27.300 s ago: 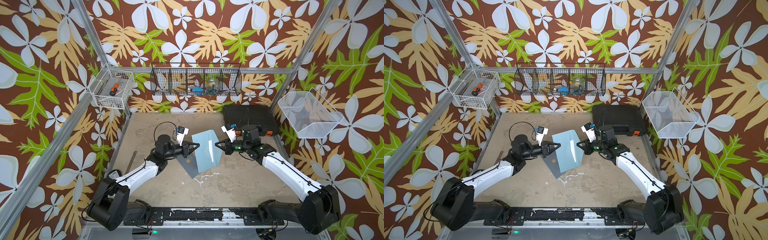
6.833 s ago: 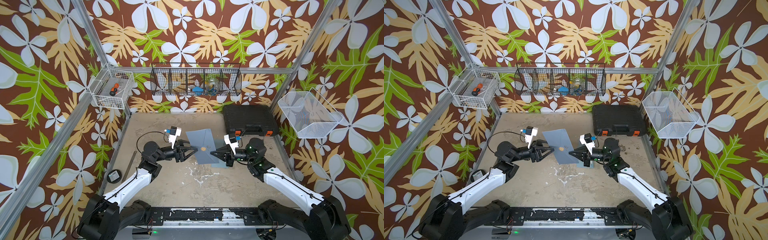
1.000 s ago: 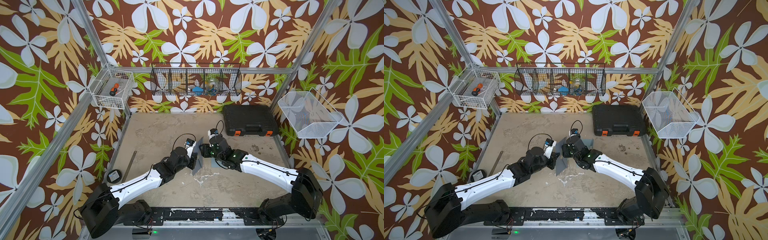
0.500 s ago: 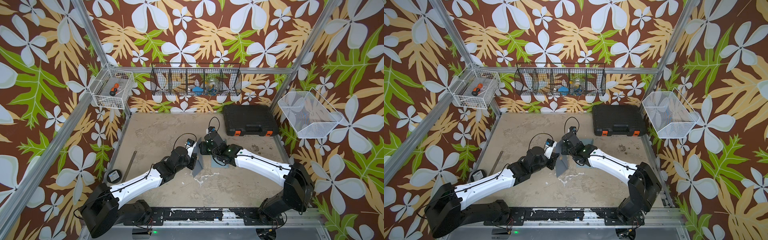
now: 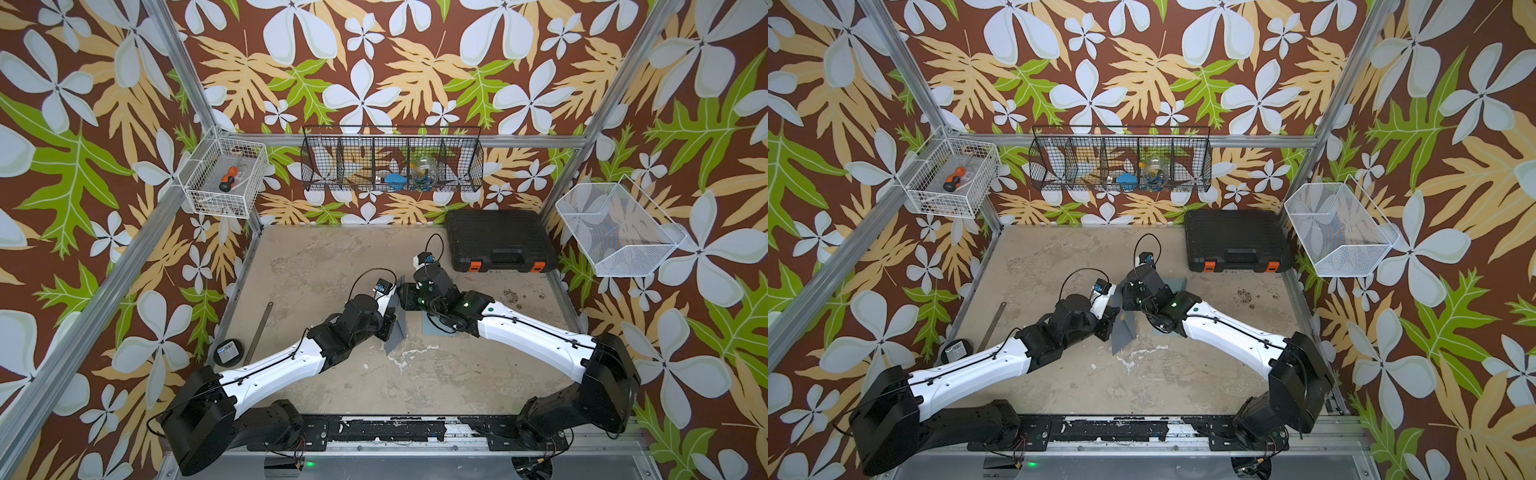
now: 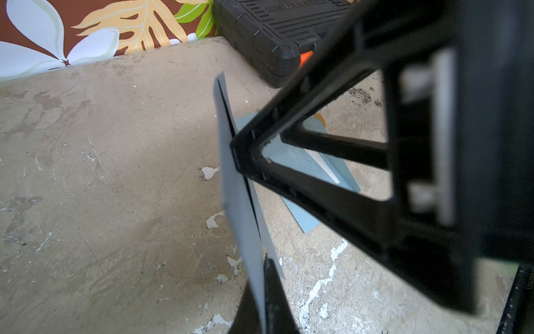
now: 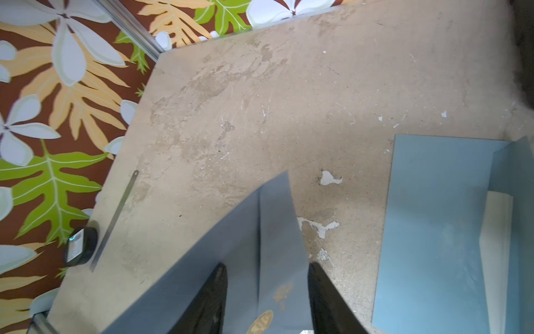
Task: Open the envelope
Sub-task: Open the envelope flap on the envelope.
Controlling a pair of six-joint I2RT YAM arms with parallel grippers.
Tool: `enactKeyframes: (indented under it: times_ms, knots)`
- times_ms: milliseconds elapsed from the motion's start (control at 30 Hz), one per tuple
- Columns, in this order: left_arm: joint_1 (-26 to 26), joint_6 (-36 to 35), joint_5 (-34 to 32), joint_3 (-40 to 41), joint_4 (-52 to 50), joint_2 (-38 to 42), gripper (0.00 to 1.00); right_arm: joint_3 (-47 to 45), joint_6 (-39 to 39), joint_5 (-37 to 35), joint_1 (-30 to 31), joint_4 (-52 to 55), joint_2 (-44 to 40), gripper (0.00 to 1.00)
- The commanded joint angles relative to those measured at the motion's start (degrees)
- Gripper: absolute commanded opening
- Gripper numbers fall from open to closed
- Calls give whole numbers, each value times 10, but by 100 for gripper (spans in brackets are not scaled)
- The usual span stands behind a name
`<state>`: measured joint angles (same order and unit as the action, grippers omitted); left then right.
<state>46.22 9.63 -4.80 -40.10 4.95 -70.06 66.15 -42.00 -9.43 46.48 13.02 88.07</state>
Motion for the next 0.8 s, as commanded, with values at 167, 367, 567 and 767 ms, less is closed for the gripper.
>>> enactKeyframes:
  times_ms: [167,367,567,767]
  knots:
    - [10,-22,1,-8,-3,0,0,36,-15,-20,-2,50,43,45]
    - [14,-26,-6,-9,-3,-1,0,33,-20,-48,-2,64,26,43]
    - [15,-26,-7,-10,-3,0,0,28,-23,-56,-2,71,25,41]
    - [15,-26,-7,-11,-4,-1,0,14,-7,-2,3,37,0,43]
